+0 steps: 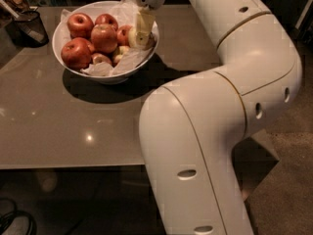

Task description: Pick apple from white bowl

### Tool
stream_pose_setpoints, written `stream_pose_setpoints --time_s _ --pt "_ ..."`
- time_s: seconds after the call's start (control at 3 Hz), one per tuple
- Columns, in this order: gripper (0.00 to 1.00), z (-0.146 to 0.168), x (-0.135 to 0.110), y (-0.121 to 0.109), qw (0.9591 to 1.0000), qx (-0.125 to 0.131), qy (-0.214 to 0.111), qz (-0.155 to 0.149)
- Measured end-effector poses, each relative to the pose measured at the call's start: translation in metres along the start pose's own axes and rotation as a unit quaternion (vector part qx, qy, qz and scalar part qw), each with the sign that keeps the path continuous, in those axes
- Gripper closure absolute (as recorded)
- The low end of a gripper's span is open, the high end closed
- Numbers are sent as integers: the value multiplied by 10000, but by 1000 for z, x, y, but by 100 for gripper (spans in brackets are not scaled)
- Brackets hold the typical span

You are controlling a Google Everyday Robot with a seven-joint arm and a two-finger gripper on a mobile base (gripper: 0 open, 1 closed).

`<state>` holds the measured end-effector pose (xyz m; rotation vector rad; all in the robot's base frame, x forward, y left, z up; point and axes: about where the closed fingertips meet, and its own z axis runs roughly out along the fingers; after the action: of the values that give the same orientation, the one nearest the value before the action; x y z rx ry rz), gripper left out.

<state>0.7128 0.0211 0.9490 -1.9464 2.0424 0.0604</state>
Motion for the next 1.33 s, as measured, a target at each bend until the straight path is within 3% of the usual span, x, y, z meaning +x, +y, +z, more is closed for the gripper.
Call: stream_pose_setpoints --time_s 1.33 --pt "26 15 0 0 9998 -180 8 23"
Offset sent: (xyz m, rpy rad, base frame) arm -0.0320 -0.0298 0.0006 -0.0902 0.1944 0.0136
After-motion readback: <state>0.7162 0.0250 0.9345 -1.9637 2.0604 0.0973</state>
